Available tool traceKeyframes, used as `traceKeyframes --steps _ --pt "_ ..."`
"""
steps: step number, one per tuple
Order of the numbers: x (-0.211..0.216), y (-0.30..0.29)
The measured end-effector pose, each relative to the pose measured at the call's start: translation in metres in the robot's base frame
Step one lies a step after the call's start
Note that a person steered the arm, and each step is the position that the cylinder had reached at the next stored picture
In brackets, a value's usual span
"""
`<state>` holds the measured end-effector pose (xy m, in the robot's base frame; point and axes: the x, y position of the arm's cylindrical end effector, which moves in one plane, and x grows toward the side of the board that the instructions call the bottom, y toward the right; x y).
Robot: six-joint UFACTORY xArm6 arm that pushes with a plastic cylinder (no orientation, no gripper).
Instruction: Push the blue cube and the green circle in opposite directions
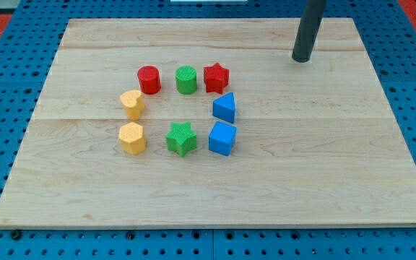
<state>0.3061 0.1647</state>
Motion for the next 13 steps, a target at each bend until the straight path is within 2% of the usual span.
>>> traceKeyframes --steps 6,8,9,10,11,12,13 --pt "-0.002 0.001" --pt "-0.020 0.004" --pt "0.058 0.029" --pt "0.157 0.020" --pt "0.198 -0.050" --pt "0.173 -0.126" --pt "0.125 -0.191"
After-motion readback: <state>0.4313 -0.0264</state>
